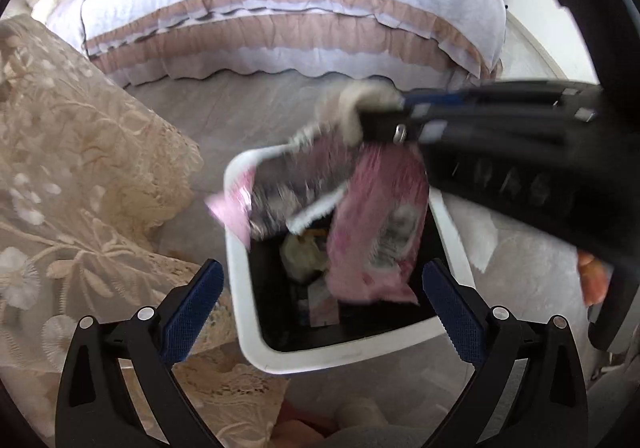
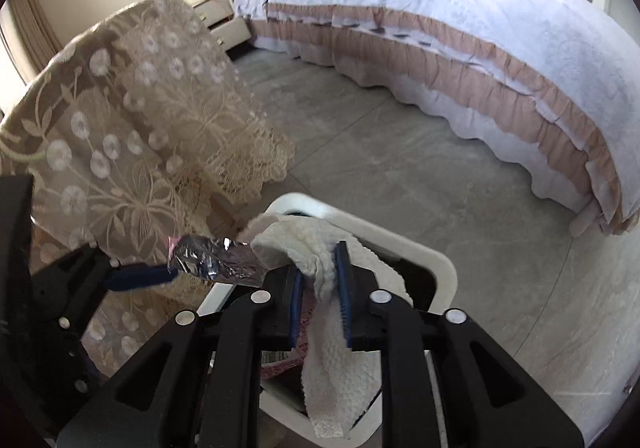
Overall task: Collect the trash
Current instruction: 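Carry the tissue and towel bundle over the bin and open both tools, then move both open tools back toward the remaining wrappers on the table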
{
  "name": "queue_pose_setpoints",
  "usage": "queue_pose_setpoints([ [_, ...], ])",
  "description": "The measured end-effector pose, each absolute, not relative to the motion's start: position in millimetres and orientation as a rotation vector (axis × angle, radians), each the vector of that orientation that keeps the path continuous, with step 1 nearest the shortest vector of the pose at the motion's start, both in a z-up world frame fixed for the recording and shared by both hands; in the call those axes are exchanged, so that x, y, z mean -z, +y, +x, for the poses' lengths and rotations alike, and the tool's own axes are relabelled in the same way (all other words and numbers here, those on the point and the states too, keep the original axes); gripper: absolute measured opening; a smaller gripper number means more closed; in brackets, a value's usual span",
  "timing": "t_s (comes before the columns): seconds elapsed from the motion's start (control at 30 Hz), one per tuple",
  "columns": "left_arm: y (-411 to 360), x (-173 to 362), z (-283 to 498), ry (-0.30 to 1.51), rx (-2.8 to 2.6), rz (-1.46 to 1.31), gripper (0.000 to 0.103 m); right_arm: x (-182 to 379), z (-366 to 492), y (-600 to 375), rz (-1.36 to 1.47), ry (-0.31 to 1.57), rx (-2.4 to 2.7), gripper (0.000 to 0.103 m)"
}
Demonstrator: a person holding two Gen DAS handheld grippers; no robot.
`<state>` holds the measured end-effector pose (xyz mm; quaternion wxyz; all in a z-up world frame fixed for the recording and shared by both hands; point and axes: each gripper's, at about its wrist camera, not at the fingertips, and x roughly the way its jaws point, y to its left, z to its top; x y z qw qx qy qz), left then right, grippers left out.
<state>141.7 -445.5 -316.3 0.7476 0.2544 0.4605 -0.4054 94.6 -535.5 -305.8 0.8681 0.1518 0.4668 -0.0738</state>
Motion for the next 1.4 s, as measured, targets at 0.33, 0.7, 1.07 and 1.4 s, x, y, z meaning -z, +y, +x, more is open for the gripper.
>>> queue_pose_setpoints([
  [0.33, -427.2, 280.8, 130.5, 0.905, 0.881, 0.508, 0.098, 290.2, 93.1, -518.0, 0.244, 0.942, 0.182, 0.098],
  [0.7, -352.5, 179.5, 118.2, 0.666, 0.768, 0.359, 0.098, 183.8, 99.1, -495.8, 0.211, 0.659, 0.066, 0.098],
  [1.07, -210.7, 108.4, 126.8, 0.476, 0.387, 0.203, 0.098, 102.9, 124.6, -404.1, 0.106, 0.466, -0.139, 0.098],
  [1.4, -62.7, 101.0, 160.9, 0.548, -0.009, 0.032, 0.098, 79.8, 149.9, -319.6, 0.014, 0.448, -0.289, 0.098],
])
